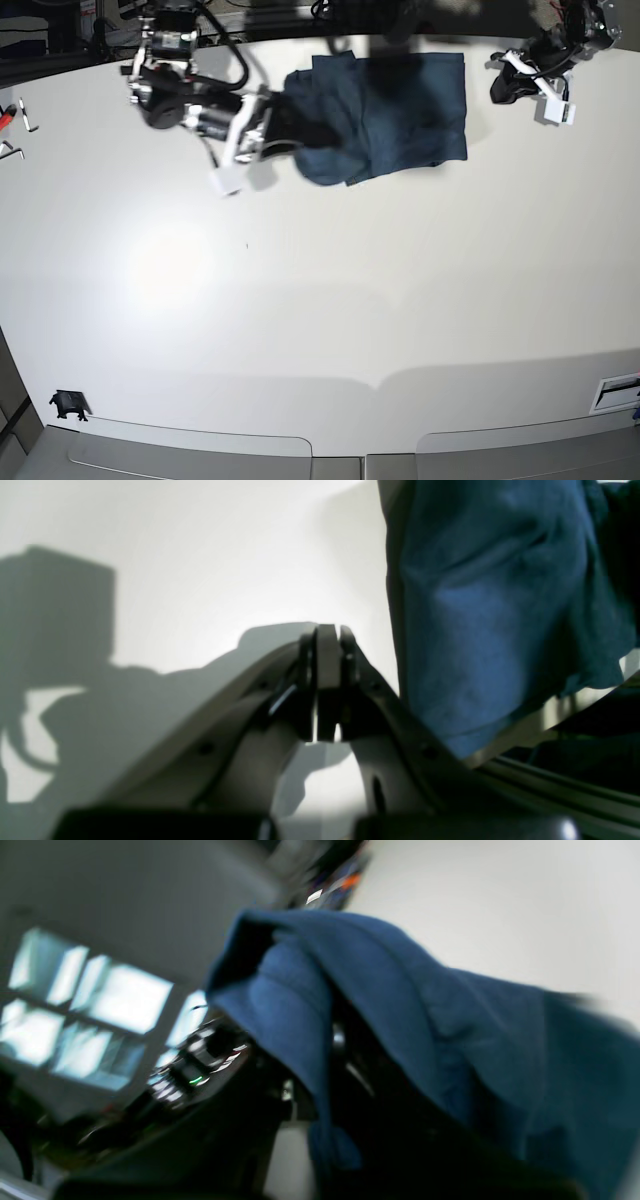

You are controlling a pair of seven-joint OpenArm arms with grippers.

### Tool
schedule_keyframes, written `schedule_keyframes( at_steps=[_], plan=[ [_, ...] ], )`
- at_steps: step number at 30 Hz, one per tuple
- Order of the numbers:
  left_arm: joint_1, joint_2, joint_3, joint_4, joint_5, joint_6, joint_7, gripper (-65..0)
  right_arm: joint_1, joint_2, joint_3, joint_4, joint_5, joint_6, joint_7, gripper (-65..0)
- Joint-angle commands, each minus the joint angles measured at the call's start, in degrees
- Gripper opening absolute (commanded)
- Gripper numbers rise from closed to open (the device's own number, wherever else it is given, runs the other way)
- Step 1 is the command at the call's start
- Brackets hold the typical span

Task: Fold the T-shirt properly
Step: 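Lift the shirt end with the right gripper and fold it over the left-gripper fold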

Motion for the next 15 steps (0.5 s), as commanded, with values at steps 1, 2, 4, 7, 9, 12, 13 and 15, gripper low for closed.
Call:
schedule_keyframes(
  at_steps=[1, 2, 4, 7, 9, 12, 13, 15],
  plan=[
    [0.3, -0.5, -0.2, 0.3, 1.2, 0.3, 1.5, -65.0, 0.5, -0.7, -1.7, 1.0, 2.3, 0.5, 1.1, -65.0],
    [0.3, -0.5, -0.2, 0.3, 1.2, 0.3, 1.4, -65.0, 0.5, -1.6, -3.6, 1.0, 2.1, 0.5, 1.1, -65.0],
    [0.4, -0.5, -0.2, 0.3, 1.2, 0.3, 1.4, -65.0, 0.5, -3.4, -6.6, 1.0, -6.0, 0.5, 1.1, -65.0],
    [0.4, -0.5, -0.2, 0.3, 1.2, 0.3, 1.6, -65.0, 0.5, -6.1, -10.2, 1.0, -18.5, 0.5, 8.1, -65.0],
    [0.4, -0.5, -0.2, 0.3, 1.2, 0.3, 1.6, -65.0, 0.5, -7.5, -12.3, 1.0, -25.3, 0.5, 12.4, -65.0],
    [0.4, -0.5, -0.2, 0.3, 0.1, 0.3, 1.7, -65.0, 0.5, -8.9, -15.5, 1.0, -32.6, 0.5, 17.4, -65.0],
    [0.4, -0.5, -0.2, 0.3, -0.3, 0.3, 1.6, -65.0, 0.5, -9.4, -16.5, 1.0, -34.5, 0.5, 18.9, -65.0],
    [0.4, -0.5, -0.2, 0.3, -0.3, 0.3, 1.6, -65.0, 0.5, -10.4, -18.3, 1.0, -38.2, 0.5, 21.5, -65.0]
  ],
)
